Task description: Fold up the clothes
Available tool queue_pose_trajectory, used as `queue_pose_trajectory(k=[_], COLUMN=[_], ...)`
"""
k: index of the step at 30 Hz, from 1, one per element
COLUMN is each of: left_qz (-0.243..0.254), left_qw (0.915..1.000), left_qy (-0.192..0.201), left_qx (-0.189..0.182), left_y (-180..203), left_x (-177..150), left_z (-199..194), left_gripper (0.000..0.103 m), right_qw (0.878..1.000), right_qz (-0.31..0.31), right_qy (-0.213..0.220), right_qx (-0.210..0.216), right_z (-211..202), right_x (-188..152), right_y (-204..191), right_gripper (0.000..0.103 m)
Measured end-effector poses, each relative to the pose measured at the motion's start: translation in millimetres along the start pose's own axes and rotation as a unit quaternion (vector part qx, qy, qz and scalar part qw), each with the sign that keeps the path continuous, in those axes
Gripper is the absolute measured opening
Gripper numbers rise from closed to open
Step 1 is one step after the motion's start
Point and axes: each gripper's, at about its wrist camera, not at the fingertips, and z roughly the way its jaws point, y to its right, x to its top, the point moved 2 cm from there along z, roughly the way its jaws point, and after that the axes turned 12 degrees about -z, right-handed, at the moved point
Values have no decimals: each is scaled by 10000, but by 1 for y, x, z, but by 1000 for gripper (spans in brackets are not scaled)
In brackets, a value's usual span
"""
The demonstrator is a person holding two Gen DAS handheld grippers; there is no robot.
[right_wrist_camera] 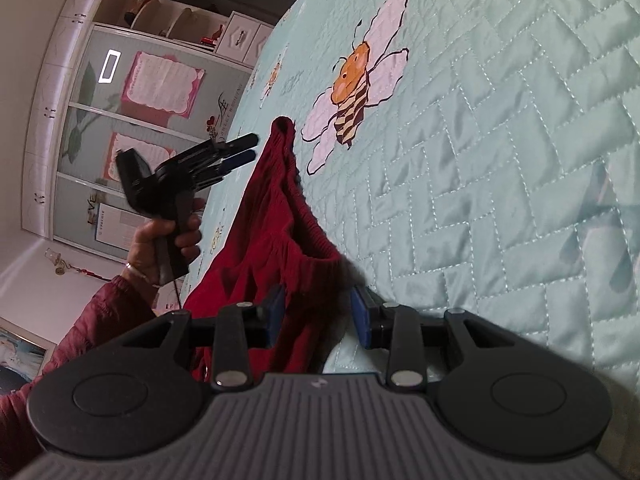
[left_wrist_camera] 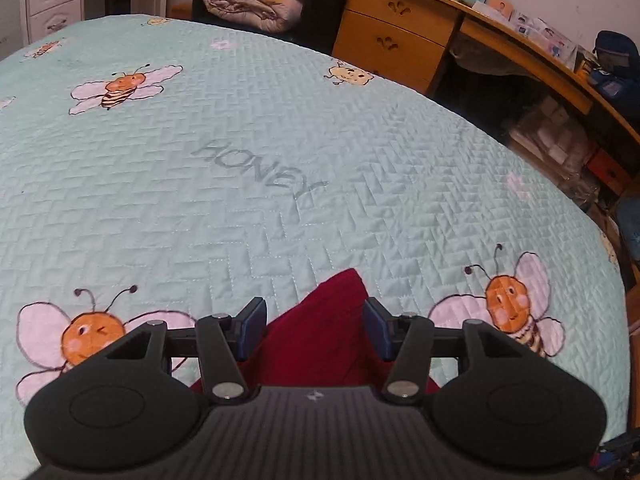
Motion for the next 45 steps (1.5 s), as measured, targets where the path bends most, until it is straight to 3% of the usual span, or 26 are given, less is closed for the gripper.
queue_pose_trajectory(k=[6,8,9,10,13,18,24,25,26,28,32,33,34,36,38,41,45], left_qz=[-67,7,72,137,488,661,631,729,834,956,1237,1354,1475,1462,1548,1636,1452], left_qw=[9998,9998,9997,9996,9985,9972,9968,9959,9948,9932,9884,9848,9803,9785,9776,9773,9800], left_qy=[-203,-218,-230,-242,-156,10,-21,-16,-7,49,538,782,1036,1324,1295,1146,867], left_qx=[3,4,20,36,205,339,487,539,593,668,698,750,806,595,594,709,1048], left_y=[-3,1,4,7,20,24,23,26,30,35,53,61,69,83,95,101,73], left_x=[-4,-6,-7,-7,-9,-8,-4,-5,-6,-5,12,19,27,47,52,45,24], left_z=[24,25,23,22,14,1,6,6,6,-1,-38,-49,-60,-73,-63,-38,-10], left_gripper=[56,44,27,17,10,9,9,9,9,9,7,1,1,1,1,1,5], right_qw=[9998,9995,9992,9989,9991,9958,9957,9962,9968,9983,9940,9911,9879,9842,9842,9899,9922], right_qz=[-215,-304,-375,-452,-289,626,474,381,269,51,-835,-991,-1130,-1241,-1129,-720,-406], right_qy=[-6,43,80,118,314,518,538,527,509,457,712,884,1058,1260,1338,910,824], right_qx=[33,-21,-56,-91,-13,421,591,580,556,346,34,65,39,-129,-246,-809,-848], right_z=[0,1,2,2,4,5,24,26,27,29,8,-3,-15,-30,-36,-16,-8], right_x=[-1,-3,-4,-5,-6,2,6,5,4,2,6,11,17,29,38,36,27], right_y=[-3,-6,-8,-11,-7,12,14,11,8,5,-27,-39,-50,-58,-55,-20,7], right_gripper=[37,37,37,38,38,38,37,36,27,9,8,8,8,8,8,9,9])
